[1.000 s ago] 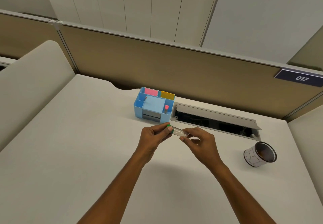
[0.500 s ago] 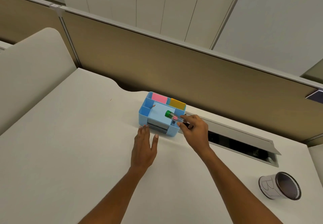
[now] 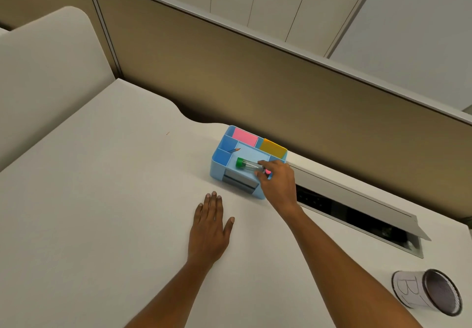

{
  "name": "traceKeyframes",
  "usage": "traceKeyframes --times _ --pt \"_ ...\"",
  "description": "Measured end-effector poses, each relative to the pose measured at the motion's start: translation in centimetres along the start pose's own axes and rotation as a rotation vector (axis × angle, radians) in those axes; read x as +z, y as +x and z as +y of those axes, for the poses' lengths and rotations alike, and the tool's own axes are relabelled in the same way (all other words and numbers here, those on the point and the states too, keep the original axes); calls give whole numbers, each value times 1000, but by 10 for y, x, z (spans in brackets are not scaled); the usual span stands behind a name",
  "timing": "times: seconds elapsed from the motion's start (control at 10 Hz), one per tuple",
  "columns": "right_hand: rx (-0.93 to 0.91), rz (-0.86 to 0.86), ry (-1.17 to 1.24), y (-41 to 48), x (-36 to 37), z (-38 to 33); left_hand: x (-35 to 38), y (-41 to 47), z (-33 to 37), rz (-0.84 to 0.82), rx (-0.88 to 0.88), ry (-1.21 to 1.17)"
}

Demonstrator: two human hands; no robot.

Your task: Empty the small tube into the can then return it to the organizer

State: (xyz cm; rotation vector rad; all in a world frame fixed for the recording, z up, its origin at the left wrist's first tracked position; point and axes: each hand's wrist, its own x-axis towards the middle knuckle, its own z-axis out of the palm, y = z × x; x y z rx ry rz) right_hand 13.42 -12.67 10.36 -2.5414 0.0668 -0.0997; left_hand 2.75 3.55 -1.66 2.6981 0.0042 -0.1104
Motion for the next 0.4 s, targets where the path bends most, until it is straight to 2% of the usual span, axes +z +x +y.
traceKeyframes --times 0.2,0.4 --pt "-4 -33 -87 0 3 -3 1 0 -2 -17 11 25" --pt "-11 -19 -23 -7 -13 -5 4 1 -3 10 3 -2"
